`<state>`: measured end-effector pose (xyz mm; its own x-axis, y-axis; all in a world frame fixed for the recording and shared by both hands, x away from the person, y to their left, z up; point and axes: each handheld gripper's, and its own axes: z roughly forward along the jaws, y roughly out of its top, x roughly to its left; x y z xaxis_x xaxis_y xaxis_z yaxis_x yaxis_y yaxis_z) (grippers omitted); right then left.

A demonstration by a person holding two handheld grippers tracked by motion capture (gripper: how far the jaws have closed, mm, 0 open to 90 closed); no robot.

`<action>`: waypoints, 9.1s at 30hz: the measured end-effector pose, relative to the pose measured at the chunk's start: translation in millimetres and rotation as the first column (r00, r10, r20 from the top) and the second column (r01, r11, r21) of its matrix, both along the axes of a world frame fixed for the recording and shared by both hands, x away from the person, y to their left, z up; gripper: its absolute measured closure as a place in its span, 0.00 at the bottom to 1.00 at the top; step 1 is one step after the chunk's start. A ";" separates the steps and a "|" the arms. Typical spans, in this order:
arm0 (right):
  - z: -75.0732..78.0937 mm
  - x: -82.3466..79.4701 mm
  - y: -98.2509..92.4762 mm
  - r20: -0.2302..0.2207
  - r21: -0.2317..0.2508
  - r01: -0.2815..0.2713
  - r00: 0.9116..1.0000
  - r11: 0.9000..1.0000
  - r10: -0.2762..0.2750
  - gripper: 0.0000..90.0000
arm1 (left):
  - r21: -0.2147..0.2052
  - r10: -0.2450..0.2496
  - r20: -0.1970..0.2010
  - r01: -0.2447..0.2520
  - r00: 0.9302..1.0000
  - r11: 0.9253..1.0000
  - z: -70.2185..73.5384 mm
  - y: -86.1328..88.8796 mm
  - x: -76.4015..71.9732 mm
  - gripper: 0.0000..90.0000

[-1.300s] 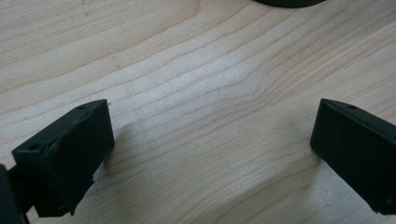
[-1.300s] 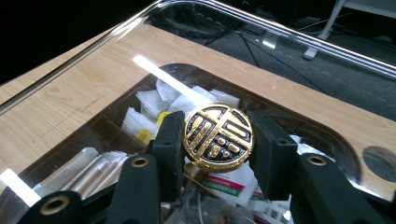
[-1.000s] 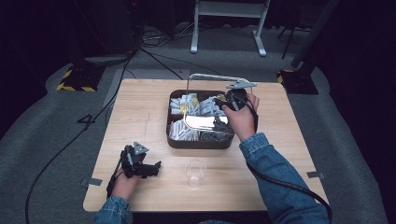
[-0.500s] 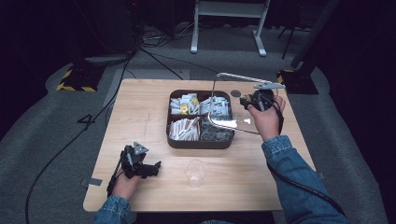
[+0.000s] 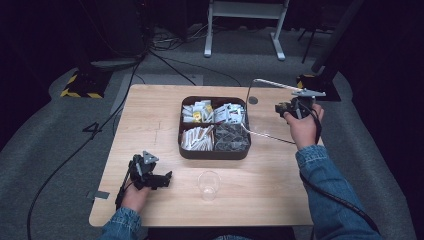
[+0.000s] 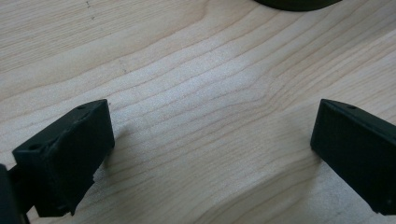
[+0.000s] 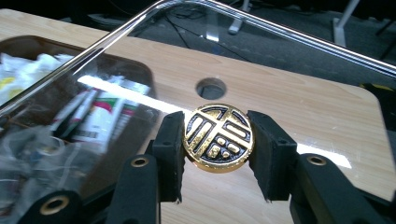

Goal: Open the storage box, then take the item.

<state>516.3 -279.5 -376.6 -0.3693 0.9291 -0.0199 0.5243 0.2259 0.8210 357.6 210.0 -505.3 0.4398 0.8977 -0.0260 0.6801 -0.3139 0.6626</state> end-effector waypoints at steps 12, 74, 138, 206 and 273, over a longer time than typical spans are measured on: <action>-17.2 11.0 -39.5 -0.020 -0.019 0.029 0.999 0.999 -0.029 0.65 | 0.002 -0.002 0.001 0.002 1.000 1.000 0.1 0.5 -0.3 0.00; -110.1 7.7 -74.8 -0.111 0.014 0.121 0.987 0.993 -0.119 0.45 | 0.002 -0.005 0.002 0.005 1.000 1.000 0.0 1.2 0.7 0.00; -42.2 -50.3 107.5 -0.051 0.084 -0.399 0.913 0.913 0.404 0.58 | 0.001 0.004 0.002 -0.004 1.000 1.000 0.0 0.8 0.1 0.00; -26.7 -66.8 112.7 0.086 0.161 -0.480 0.877 0.863 0.472 0.83 | 0.003 0.001 0.002 -0.001 1.000 1.000 0.1 0.7 0.9 0.00; -38.1 -181.1 168.1 -0.057 0.172 -0.742 0.649 0.648 0.759 0.81 | 0.003 0.001 0.002 -0.001 1.000 1.000 0.1 0.7 0.9 0.00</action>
